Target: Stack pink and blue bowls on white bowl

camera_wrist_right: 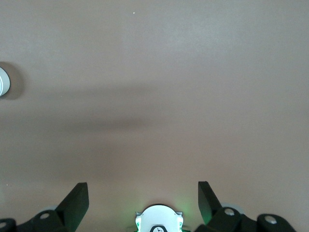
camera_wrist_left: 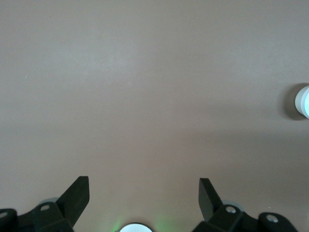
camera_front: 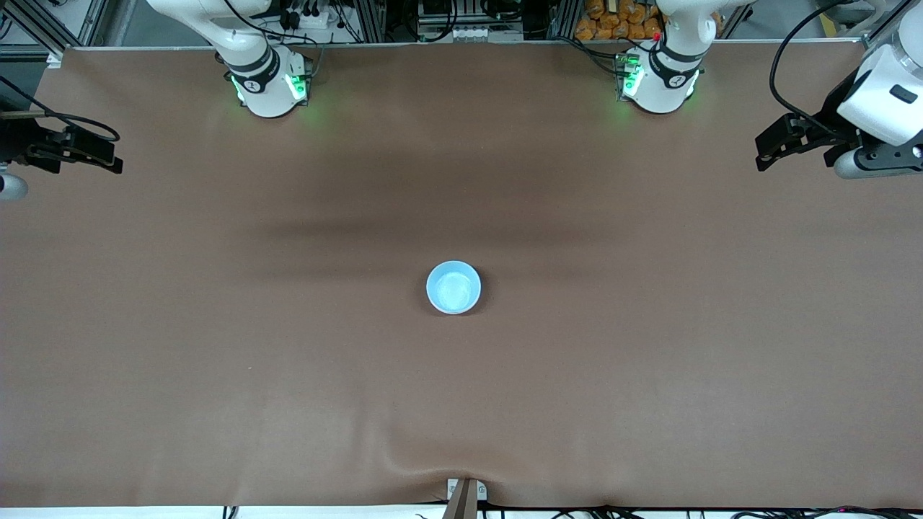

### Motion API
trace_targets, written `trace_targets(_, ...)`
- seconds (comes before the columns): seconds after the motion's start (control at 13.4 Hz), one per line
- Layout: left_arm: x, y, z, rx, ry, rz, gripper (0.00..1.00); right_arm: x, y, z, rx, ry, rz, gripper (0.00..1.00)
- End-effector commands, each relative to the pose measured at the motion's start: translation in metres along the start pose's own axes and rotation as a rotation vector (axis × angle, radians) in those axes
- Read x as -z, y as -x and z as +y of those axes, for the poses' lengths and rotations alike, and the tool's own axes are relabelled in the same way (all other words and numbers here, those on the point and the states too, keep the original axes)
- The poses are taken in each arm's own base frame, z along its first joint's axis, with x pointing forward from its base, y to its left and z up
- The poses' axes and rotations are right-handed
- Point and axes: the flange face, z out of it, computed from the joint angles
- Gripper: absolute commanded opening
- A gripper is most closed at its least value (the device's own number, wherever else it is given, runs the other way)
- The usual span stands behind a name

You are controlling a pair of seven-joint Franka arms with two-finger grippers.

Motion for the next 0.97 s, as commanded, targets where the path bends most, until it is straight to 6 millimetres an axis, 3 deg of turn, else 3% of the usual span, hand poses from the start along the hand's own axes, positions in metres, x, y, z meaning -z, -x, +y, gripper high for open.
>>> trace_targets(0.0,0.011,0.002,0.008,-0.023,0.015,0.021,1.0,0.008,0.003,0.004,-0.02,0.015,0.014,1.0)
trace_targets(0.3,0.013,0.01,-0.004,0.004,0.013,0.007,1.0,0.012,0.009,0.017,-0.046,0.009,0.017,1.0)
trace_targets(0.9,0.022,0.01,-0.012,-0.003,0.002,0.012,1.0,0.021,0.013,0.015,-0.042,0.009,0.051,1.0)
